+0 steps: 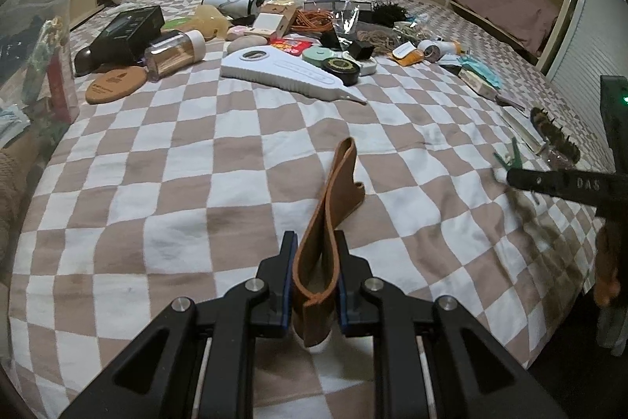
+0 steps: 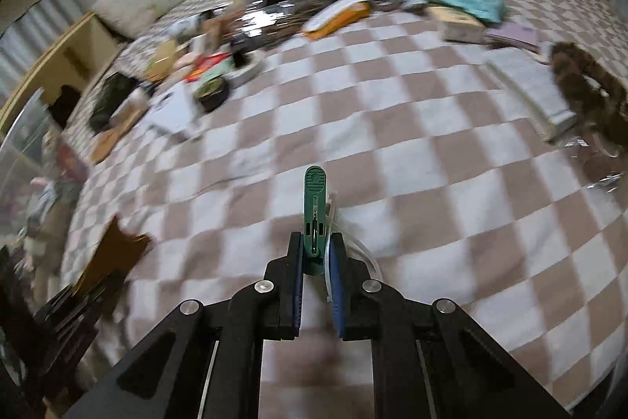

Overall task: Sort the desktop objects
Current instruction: 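Carry the clothespin and leather piece with both grippers over the clear bin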

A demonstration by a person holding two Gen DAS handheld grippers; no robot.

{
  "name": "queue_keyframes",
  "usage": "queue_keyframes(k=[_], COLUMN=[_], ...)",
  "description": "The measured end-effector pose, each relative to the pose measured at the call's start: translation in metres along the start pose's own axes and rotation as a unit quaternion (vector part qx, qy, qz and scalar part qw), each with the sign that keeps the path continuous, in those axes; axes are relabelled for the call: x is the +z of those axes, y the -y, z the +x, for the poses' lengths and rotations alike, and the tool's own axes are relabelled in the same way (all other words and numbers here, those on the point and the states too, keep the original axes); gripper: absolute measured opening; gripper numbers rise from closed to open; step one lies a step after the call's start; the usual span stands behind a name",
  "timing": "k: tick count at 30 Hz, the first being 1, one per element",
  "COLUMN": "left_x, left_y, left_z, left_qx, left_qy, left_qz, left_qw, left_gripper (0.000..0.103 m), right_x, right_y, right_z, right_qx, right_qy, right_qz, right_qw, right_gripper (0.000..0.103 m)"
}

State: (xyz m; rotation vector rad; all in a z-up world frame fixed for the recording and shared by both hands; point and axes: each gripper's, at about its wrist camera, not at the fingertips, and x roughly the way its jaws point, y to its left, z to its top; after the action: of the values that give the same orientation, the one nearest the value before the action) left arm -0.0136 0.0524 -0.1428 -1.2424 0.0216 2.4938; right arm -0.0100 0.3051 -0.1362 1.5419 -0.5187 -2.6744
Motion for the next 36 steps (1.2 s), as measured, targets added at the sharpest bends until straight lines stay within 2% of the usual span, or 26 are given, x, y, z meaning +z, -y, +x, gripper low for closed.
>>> queue_keyframes(k=[6,13,23,28,31,36], left_x=[0.006,0.013,0.010,0.001,0.002,0.022], left_y=[-0.010,-0.019,-0.024,-0.024,-0.025,-0.026], left_z=[-0.018,-0.039,-0.059,-0.050,-0.051,-0.072], left_qx=[-0.007,-0.014,-0.023,-0.013,-0.011,-0.002], left_qy=[0.015,0.035,0.048,0.029,0.031,0.063], left_qz=[-0.016,-0.028,-0.033,-0.027,-0.032,-0.027], left_qw=[0.9997,0.9989,0.9981,0.9991,0.9990,0.9976], left_gripper=[0.017,0.016,0.015,0.014,0.014,0.014], right_x=[-0.008,-0.011,-0.017,-0.023,-0.023,-0.012], right_y=[-0.043,-0.082,-0.093,-0.094,-0.096,-0.107], right_z=[-0.005,-0.015,-0.025,-0.020,-0.018,-0.027], right_qx=[0.049,0.080,0.089,0.088,0.090,0.096], right_qy=[0.000,0.010,0.017,0.010,0.007,0.019], right_qz=[-0.024,-0.056,-0.056,-0.055,-0.057,-0.069], right_qw=[0.999,0.995,0.994,0.995,0.994,0.993], right_gripper=[0.013,0.013,0.013,0.013,0.013,0.013])
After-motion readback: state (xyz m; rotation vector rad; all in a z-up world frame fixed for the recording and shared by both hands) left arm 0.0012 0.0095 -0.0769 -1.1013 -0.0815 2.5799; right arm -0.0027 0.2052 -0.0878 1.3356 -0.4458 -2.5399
